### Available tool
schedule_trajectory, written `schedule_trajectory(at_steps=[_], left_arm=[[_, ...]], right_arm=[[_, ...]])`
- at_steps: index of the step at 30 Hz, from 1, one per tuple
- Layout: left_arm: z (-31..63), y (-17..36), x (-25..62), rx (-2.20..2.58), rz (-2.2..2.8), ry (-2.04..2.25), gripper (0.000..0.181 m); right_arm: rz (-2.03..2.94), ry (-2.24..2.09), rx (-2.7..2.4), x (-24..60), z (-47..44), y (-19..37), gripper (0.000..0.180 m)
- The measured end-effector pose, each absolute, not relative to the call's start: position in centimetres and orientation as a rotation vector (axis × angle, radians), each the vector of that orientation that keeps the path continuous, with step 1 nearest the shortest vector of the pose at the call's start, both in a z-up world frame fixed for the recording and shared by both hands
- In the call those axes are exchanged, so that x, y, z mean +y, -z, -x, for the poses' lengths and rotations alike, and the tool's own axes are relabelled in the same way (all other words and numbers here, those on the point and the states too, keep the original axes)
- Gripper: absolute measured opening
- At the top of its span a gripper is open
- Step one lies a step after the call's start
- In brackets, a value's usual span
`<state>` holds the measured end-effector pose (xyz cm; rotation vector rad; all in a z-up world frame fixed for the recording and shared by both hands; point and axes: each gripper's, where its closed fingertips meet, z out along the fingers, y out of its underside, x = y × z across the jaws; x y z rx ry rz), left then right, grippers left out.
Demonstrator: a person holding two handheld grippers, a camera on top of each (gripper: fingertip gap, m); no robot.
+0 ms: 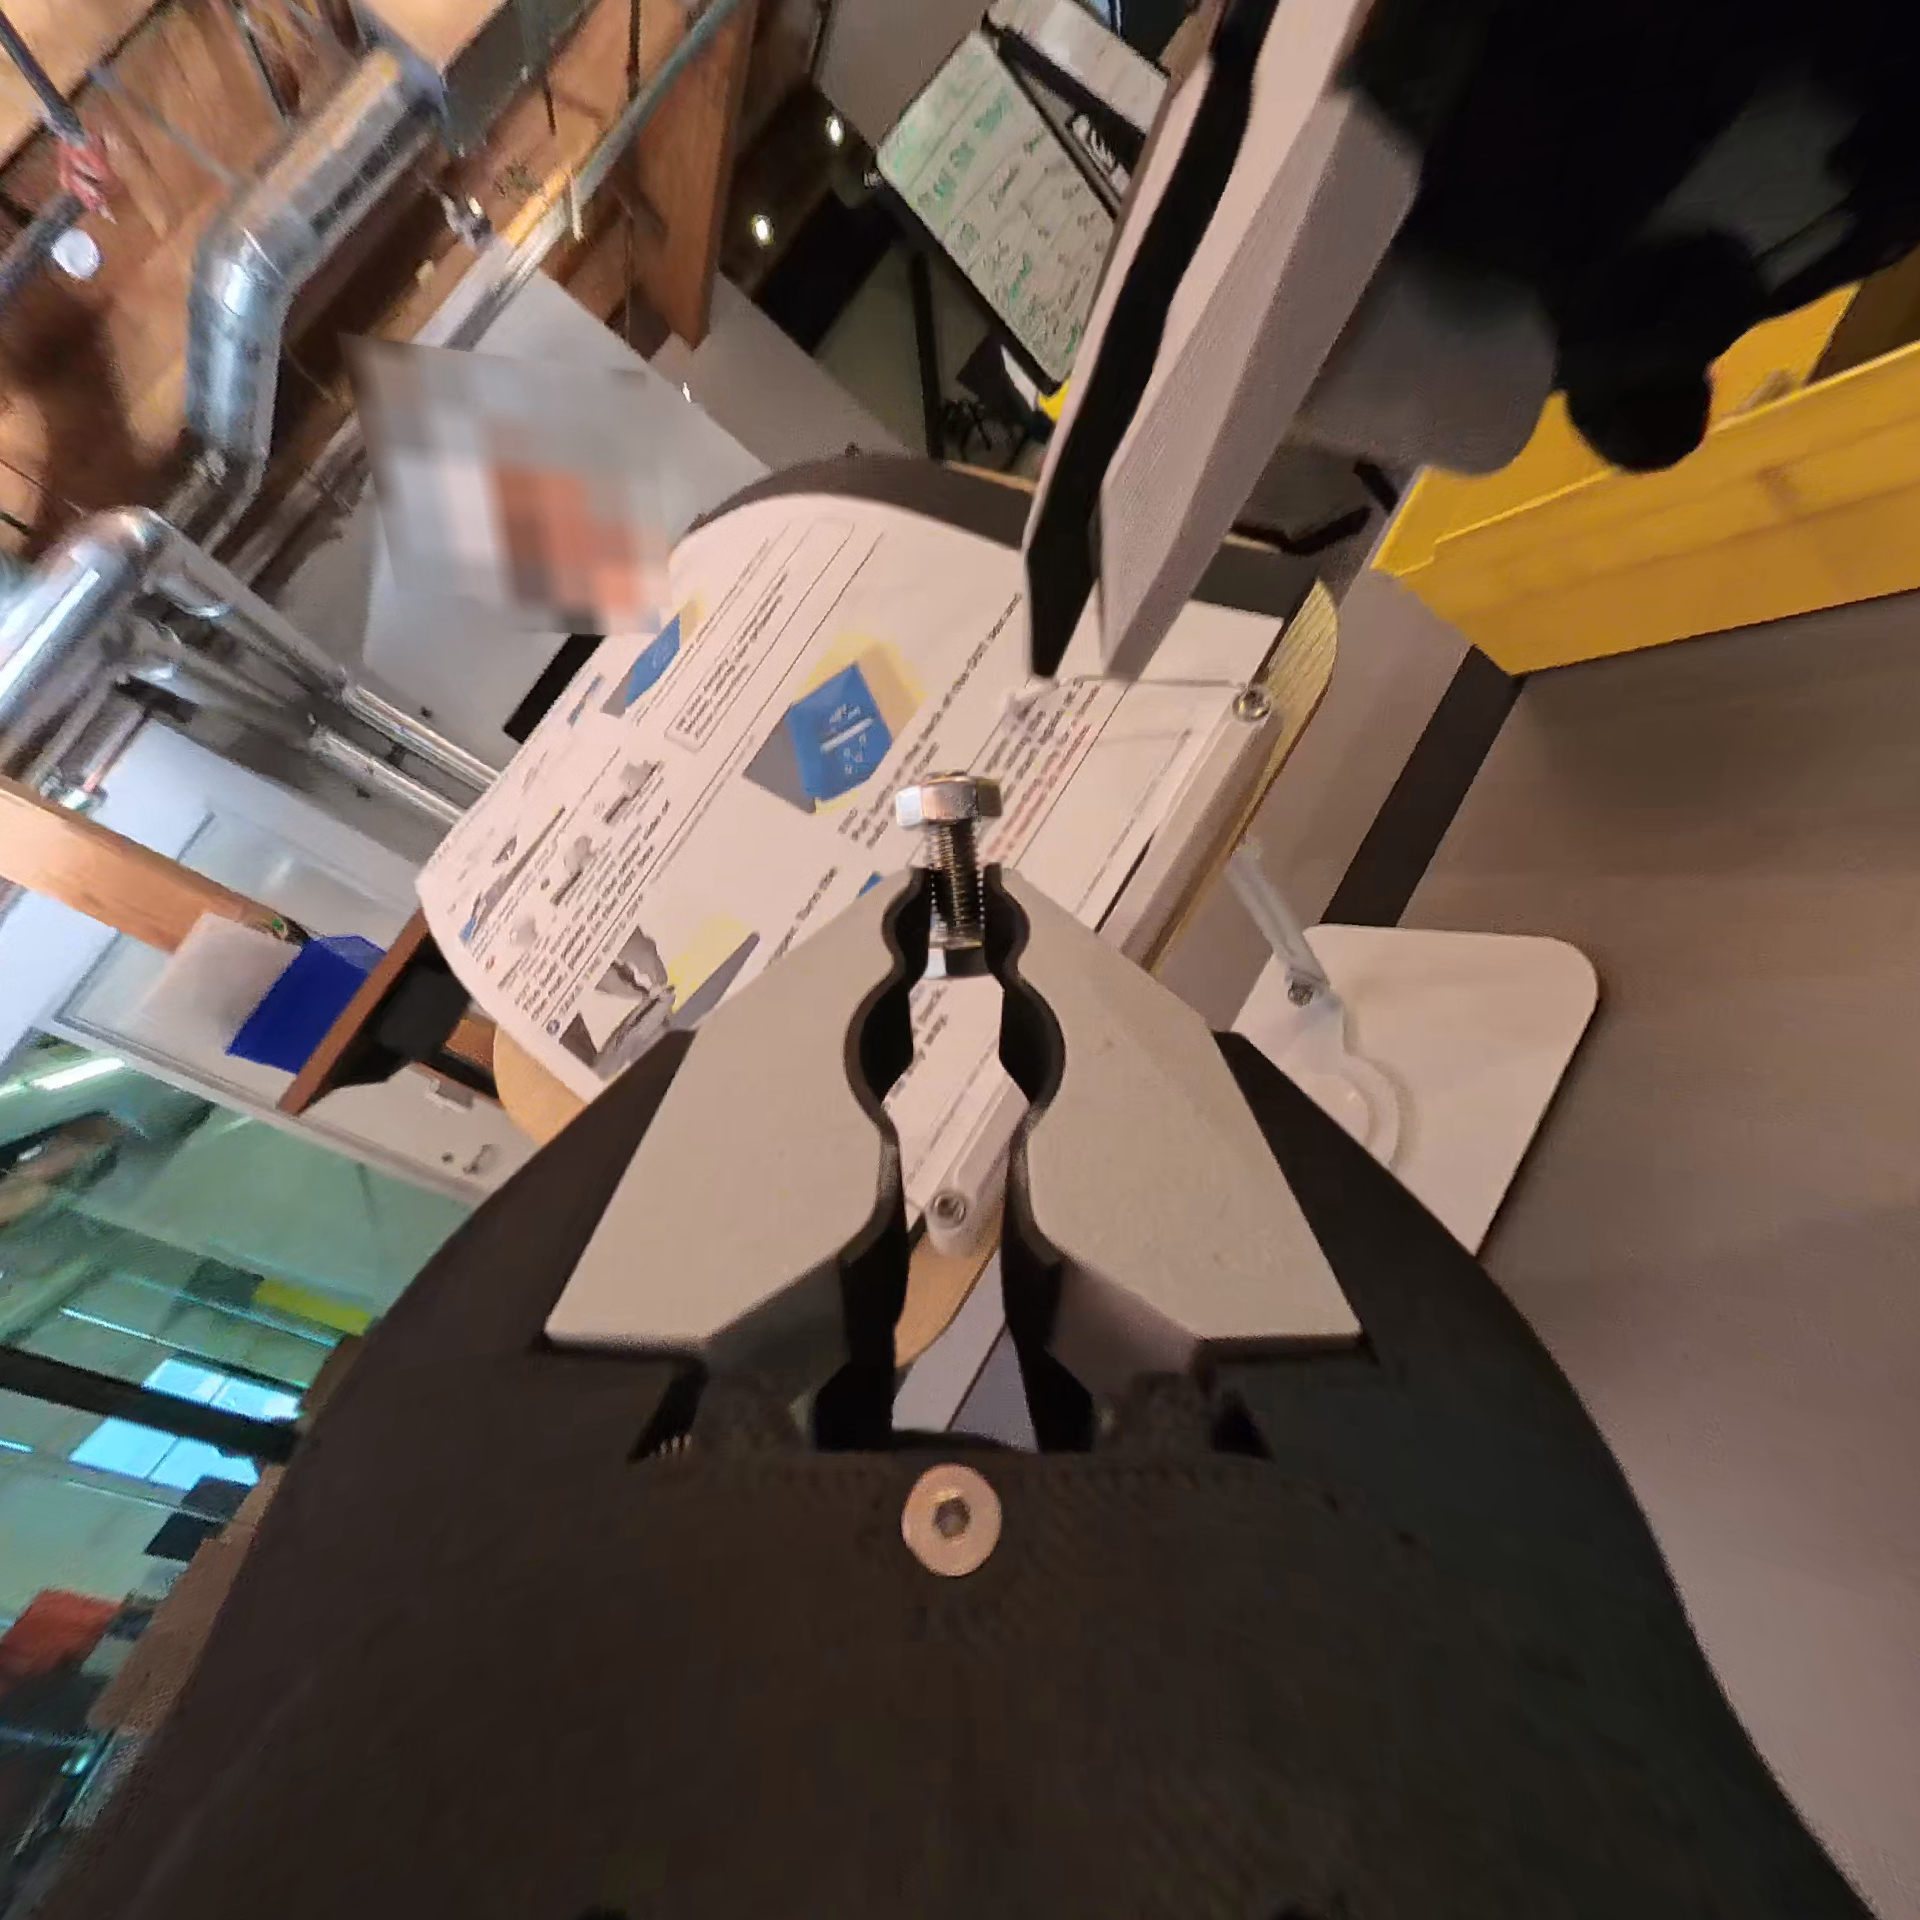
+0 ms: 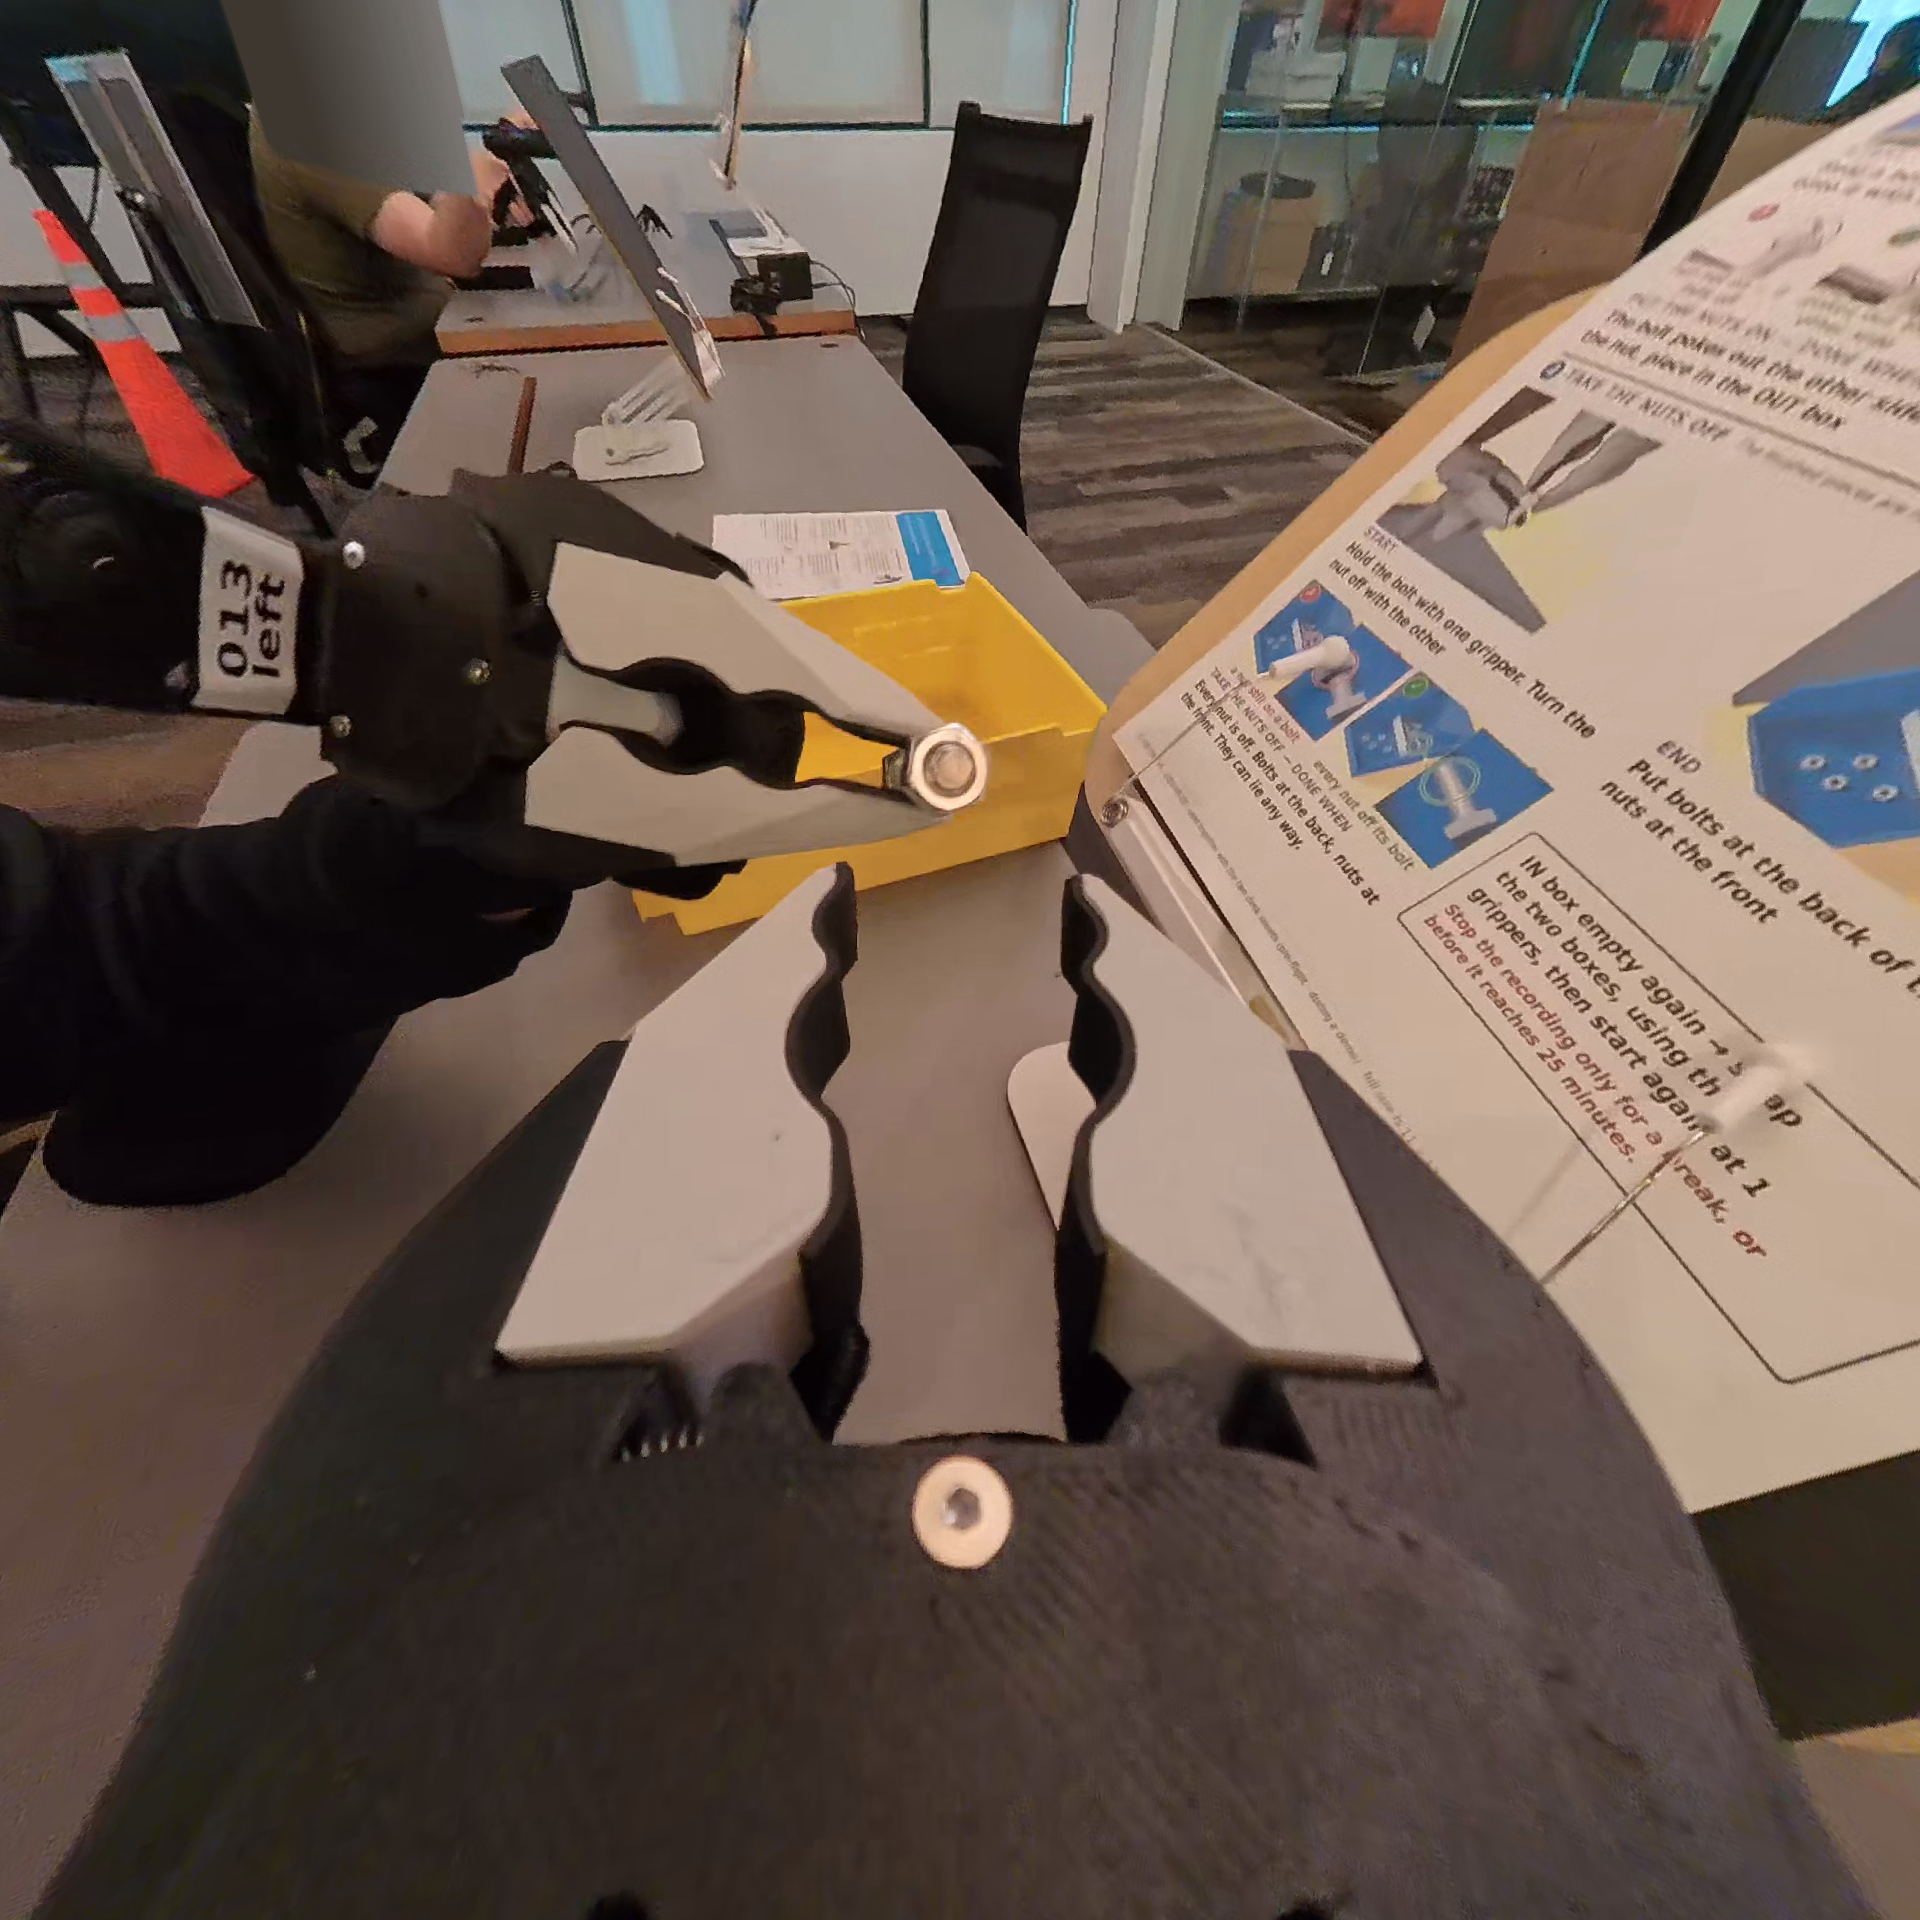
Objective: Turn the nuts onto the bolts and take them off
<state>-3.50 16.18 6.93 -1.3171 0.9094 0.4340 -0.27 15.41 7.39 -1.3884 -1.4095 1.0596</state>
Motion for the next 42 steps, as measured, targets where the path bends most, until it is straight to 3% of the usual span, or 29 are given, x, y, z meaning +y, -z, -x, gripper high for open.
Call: schedule_trajectory(at_steps=[5, 11, 21, 24, 26, 31, 36, 42], left_arm=[[1.6, -5.8, 15.7, 0.98, 1.276, -0.438, 0.008], [1.2, -5.2, 15.6, 0.998, 1.253, -0.435, 0.008], [0.9, -5.7, 15.3, 0.961, 1.231, -0.36, 0.009], [1.2, -6.2, 15.7, 0.904, 1.236, -0.34, 0.042], [1.4, -5.6, 16.1, 0.902, 1.277, -0.306, 0.05], [0.6, -3.8, 16.6, 0.921, 1.372, -0.171, 0.042], [0.1, -2.3, 16.8, 0.939, 1.401, -0.107, 0.02], [-0.2, -1.4, 17.1, 0.933, 1.421, -0.035, 0.018]], right_arm=[[1.408, -1.115, -1.422, 15.5, 0.9, -6.3, 0.037], [1.393, -1.2, -1.45, 14.3, 1.6, -6.1, 0.016], [1.351, -1.153, -1.455, 14.3, 1.6, -6.5, 0.015], [1.355, -1.102, -1.443, 14.8, 1.3, -6.7, 0.015], [1.355, -1.062, -1.457, 14.8, 1.1, -6.6, 0.015], [1.369, -0.937, -1.538, 14.5, 0.9, -5.8, 0.015], [1.434, -0.794, -1.589, 14.8, 0.7, -4.5, 0.015], [1.451, -0.762, -1.601, 14.9, 0.4, -4.3, 0.015]])
